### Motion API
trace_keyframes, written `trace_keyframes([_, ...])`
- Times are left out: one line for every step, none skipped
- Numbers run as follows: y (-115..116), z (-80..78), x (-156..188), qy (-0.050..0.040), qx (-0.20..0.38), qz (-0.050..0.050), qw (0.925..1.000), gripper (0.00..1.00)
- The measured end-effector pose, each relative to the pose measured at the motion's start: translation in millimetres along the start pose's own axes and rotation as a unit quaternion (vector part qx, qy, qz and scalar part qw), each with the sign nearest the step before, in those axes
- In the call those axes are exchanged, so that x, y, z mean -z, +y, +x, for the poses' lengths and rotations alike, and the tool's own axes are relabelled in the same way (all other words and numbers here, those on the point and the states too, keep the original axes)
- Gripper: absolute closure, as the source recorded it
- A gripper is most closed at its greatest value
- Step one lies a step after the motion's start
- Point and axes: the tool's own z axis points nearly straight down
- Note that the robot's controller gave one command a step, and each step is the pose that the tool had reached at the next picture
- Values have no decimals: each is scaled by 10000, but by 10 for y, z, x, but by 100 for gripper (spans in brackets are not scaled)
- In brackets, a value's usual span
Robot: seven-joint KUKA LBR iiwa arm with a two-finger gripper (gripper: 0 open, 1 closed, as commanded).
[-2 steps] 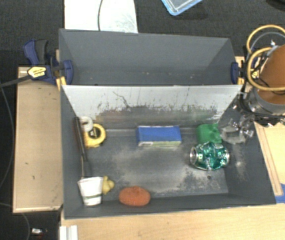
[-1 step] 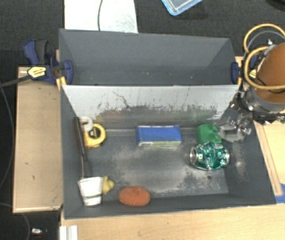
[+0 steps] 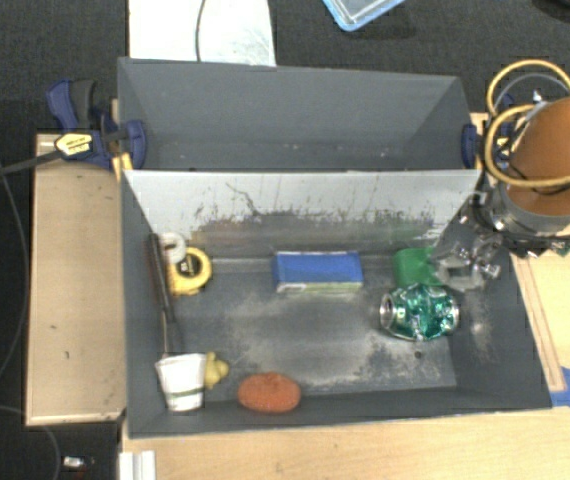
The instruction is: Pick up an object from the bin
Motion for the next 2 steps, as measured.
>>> trace_keyframes([-52, -68, -183, -13, -549, 0, 9985, 100])
trace_keyframes([-15, 33, -40, -17, 402, 19, 9992, 100])
